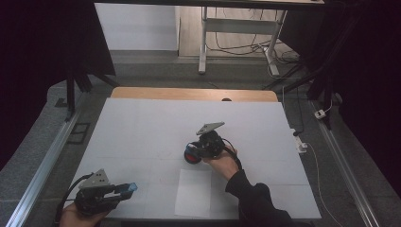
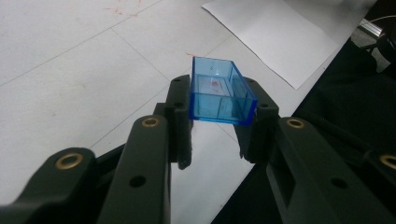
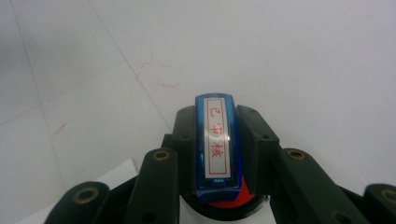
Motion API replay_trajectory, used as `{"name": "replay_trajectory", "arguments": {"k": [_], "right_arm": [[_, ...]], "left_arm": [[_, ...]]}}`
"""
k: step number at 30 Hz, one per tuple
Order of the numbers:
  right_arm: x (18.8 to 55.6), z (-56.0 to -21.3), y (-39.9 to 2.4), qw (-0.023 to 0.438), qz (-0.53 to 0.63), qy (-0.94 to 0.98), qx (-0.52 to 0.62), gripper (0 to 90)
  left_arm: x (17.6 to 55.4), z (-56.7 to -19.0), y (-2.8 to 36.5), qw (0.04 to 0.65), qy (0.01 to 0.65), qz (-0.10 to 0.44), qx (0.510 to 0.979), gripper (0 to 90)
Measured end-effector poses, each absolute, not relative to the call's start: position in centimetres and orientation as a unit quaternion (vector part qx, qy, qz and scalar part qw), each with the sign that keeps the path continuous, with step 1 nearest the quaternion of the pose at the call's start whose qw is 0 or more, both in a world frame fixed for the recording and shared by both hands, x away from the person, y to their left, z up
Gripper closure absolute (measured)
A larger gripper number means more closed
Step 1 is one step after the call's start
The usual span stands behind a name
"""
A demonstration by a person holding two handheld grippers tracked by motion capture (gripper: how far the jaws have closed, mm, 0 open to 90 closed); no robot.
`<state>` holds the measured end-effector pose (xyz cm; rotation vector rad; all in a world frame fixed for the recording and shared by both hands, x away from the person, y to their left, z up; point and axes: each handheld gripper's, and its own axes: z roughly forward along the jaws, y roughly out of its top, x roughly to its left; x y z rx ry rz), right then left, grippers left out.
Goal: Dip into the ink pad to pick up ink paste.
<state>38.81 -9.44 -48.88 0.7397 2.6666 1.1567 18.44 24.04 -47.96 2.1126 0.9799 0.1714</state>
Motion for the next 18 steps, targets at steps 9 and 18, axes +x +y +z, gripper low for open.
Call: {"name": "replay_trajectory", "arguments": {"k": [9,18], "right_arm": [[38.6,-48.5,-9.5,0.085,0.389,0.886,0.237,69.8],[37.8,-47.3,-10.0,0.084,0.399,0.889,0.209,69.8]], "left_arm": [[18.4,-47.9,24.0,0.393,0.383,0.068,0.833,68.4],[18.4,-47.9,24.0,0.394,0.382,0.069,0.833,68.4]]}}
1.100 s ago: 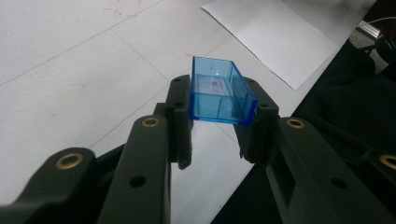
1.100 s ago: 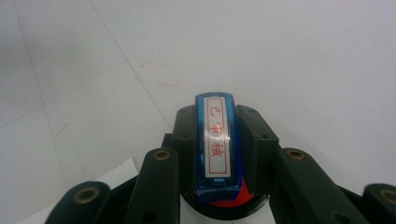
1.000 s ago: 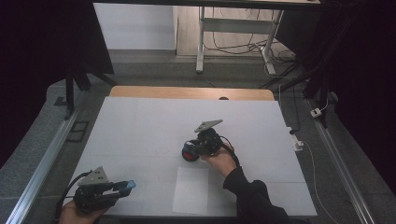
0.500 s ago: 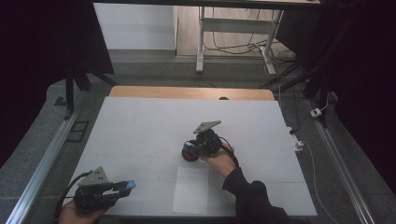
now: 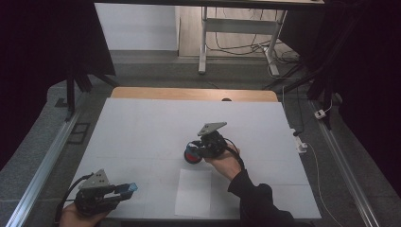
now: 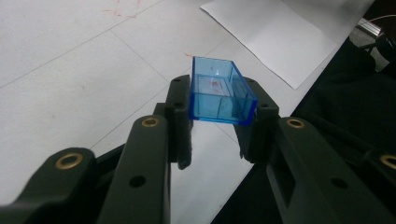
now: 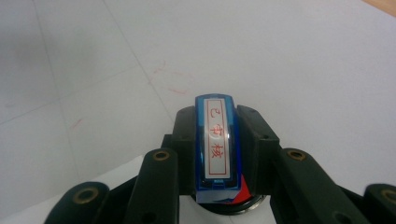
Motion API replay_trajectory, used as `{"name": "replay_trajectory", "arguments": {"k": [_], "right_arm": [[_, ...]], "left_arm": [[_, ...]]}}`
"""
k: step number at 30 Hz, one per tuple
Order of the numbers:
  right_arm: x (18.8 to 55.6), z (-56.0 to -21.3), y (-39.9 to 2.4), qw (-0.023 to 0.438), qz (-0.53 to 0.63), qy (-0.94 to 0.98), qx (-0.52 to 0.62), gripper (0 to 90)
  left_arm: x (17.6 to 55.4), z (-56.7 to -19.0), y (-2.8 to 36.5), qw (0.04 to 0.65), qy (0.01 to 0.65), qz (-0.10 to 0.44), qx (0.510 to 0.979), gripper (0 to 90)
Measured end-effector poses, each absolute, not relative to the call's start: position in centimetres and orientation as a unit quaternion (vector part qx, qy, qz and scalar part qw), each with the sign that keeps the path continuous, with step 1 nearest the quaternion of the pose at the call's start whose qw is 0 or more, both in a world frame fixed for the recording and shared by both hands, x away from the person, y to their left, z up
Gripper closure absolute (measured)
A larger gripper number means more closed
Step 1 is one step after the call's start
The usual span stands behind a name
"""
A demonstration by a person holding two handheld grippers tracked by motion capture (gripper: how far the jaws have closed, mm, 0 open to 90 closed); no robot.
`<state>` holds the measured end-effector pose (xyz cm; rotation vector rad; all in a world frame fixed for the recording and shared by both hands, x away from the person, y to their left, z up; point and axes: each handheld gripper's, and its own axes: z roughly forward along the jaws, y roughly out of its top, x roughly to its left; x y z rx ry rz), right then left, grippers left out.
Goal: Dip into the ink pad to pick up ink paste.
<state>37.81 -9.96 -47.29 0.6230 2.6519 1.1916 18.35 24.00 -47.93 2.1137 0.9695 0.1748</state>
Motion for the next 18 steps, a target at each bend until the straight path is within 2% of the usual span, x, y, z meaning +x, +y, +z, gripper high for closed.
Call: {"name": "replay_trajectory", "arguments": {"k": [18], "right_arm": [[35.1,-44.9,-10.6,0.056,0.429,0.882,0.185,69.8]], "left_arm": [[18.4,-47.9,24.0,0.395,0.383,0.068,0.832,68.3]]}}
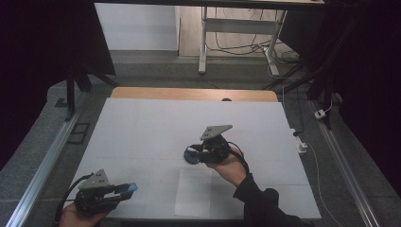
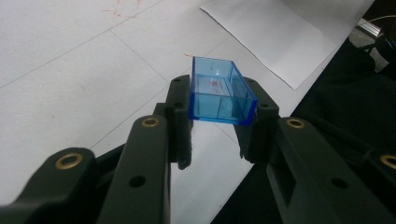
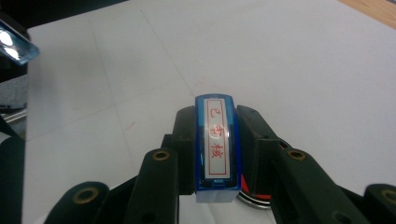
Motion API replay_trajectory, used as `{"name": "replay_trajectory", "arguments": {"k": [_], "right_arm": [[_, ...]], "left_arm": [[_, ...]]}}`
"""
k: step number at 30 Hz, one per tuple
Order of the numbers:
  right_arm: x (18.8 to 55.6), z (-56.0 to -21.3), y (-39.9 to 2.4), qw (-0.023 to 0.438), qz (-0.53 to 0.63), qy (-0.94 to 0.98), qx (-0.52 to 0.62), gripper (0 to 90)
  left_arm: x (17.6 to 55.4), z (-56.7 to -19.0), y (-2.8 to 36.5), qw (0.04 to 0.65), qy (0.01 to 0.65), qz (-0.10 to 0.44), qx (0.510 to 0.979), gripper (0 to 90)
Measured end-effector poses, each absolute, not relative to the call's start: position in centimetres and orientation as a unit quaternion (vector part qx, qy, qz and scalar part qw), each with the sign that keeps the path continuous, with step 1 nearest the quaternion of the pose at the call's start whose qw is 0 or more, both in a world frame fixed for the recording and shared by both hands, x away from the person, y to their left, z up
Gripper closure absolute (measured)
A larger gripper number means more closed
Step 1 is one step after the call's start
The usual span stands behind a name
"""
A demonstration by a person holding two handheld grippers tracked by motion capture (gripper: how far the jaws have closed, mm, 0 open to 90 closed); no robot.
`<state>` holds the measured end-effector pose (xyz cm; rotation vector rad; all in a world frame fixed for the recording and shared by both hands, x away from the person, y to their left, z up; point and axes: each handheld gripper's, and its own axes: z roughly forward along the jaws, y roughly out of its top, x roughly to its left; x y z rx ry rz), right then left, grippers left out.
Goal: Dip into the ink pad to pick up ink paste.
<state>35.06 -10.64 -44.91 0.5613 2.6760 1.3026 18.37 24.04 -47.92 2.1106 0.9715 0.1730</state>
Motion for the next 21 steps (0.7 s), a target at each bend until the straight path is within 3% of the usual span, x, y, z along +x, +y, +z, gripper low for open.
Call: {"name": "replay_trajectory", "arguments": {"k": [21], "right_arm": [[32.1,-43.4,-11.6,0.031,0.45,0.878,0.16,69.8]], "left_arm": [[18.3,-47.9,24.0,0.395,0.379,0.069,0.834,68.3]]}}
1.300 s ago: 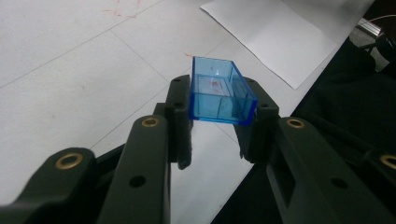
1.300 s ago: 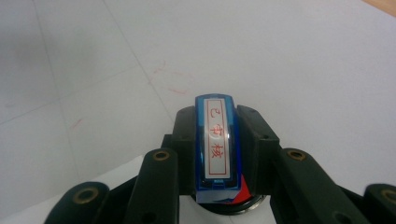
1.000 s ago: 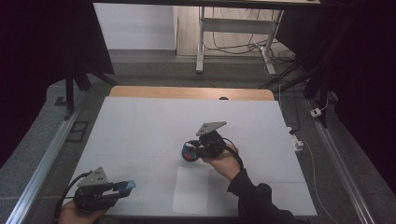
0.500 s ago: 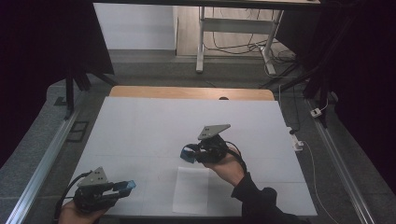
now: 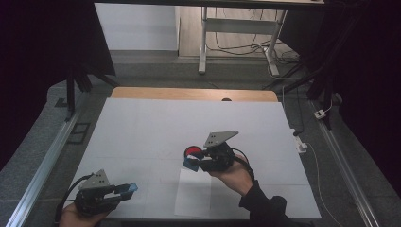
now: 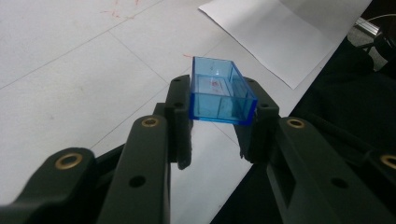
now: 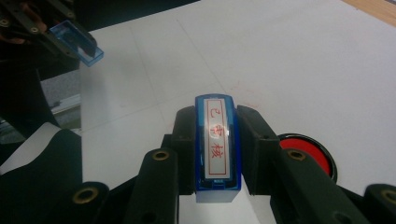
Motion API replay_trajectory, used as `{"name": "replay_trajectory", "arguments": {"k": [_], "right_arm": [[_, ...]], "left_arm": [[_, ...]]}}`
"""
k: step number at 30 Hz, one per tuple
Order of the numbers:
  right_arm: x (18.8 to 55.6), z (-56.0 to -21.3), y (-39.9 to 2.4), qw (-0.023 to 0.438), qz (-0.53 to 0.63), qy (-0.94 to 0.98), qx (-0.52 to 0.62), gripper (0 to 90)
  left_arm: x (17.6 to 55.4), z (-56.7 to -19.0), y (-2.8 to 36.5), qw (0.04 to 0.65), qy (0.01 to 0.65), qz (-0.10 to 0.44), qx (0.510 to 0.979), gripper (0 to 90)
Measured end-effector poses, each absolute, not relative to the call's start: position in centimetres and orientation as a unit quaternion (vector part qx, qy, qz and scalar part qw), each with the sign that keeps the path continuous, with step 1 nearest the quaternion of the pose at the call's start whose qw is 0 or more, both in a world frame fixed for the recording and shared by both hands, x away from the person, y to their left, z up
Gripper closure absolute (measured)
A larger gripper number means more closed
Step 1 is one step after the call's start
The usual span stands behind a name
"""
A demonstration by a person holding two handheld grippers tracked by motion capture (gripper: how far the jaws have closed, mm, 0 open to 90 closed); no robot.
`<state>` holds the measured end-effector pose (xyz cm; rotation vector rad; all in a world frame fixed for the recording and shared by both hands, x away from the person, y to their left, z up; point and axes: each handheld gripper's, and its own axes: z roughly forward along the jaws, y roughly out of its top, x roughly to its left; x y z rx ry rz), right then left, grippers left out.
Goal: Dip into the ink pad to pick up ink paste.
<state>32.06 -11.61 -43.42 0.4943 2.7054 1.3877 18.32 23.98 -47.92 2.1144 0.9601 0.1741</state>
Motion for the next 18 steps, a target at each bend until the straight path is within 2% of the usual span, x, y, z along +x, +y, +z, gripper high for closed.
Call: {"name": "replay_trajectory", "arguments": {"k": [18], "right_arm": [[30.2,-42.7,-12.4,0.012,0.465,0.872,0.151,69.8]], "left_arm": [[18.3,-47.9,23.9,0.394,0.372,0.069,0.838,68.2]]}}
